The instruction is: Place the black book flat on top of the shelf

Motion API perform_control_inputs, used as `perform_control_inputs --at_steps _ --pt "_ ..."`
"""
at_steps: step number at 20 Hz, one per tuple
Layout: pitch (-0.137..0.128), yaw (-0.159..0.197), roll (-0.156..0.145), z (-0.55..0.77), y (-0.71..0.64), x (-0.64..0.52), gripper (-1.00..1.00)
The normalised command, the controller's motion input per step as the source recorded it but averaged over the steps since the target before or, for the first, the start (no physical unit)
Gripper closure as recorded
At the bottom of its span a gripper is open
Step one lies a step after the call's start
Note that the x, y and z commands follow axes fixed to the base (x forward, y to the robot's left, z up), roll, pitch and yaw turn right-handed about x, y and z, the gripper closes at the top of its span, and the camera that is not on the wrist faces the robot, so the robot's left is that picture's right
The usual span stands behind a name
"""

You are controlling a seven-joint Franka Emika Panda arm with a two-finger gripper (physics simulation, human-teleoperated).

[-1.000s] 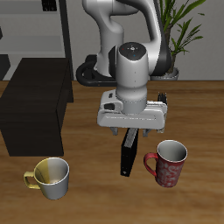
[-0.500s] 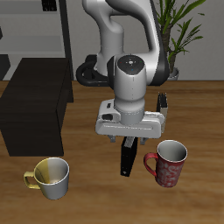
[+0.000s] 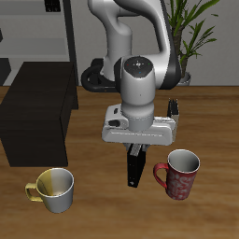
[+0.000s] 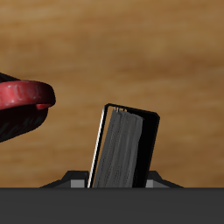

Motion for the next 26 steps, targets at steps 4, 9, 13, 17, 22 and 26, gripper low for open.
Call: perform_control_inputs --at_steps 4,9,13,17,22,26 --pt "-0.015 -0.004 -0.014 0.20 -0.14 -0.05 1.00" --pt "-0.013 0.037 -0.046 0.30 -0.26 -0.09 1.00" --pt "-0.026 0.023 -0.032 0.36 -0.29 -0.15 1.00" --pt "-0.086 0.040 -0.021 0.70 -0.37 -0.42 1.00" --pt "-0.050 0.059 -0.044 0.65 -0.32 -0.40 1.00" --pt "-0.039 0.053 -0.066 0.56 -0.37 -0.40 1.00"
